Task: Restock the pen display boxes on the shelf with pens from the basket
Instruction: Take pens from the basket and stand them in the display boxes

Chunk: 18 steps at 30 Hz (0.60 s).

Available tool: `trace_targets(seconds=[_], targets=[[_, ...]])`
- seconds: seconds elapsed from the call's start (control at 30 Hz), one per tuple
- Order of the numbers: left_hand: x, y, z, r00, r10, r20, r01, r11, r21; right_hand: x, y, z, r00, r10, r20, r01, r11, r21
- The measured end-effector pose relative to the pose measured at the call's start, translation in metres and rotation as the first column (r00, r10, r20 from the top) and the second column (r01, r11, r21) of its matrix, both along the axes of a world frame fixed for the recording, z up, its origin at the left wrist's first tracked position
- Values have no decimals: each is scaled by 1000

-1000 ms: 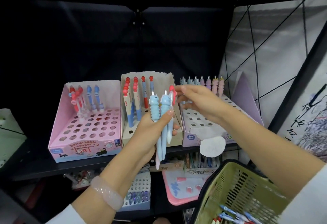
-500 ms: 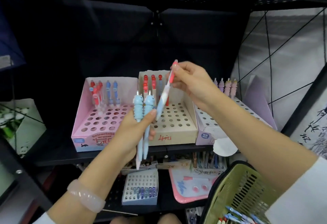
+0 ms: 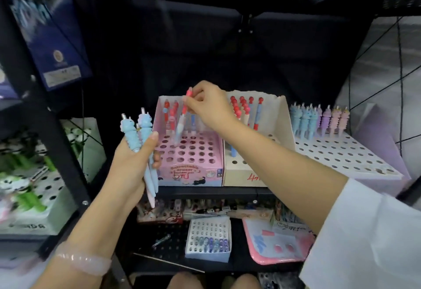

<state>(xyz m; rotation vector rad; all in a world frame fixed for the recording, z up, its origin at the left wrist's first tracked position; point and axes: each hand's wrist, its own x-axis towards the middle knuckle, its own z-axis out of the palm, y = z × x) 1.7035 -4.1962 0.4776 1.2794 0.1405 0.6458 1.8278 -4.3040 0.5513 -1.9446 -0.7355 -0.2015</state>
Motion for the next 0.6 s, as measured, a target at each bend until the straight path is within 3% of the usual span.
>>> trace_targets(seconds=[0.23, 0.43, 0.6], targets=[[-3, 16, -15, 999, 25, -45, -29, 995, -91, -1, 20, -25, 998, 18, 56, -7, 982, -186], [-1, 13, -16, 1000, 3, -26, -4, 999, -45, -1, 26, -28, 997, 9, 78, 7, 979, -206], [-4, 5, -13, 1000, -21, 7, 21, 999, -35, -5, 26, -25, 993, 79, 88, -43, 937, -347]])
